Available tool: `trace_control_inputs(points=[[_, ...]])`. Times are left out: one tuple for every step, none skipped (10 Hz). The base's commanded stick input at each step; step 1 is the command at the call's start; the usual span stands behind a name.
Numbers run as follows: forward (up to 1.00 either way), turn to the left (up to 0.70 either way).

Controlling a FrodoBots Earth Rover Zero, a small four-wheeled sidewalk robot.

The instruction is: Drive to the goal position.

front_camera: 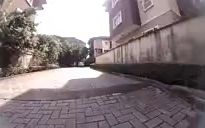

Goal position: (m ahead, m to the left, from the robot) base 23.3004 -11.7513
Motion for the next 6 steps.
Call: trace_control_inputs(points=[[0.69,0.03],[0.69,0.03],[0.69,0.03],[0.69,0.03],[0.69,0.03],[0.69,0.03]])
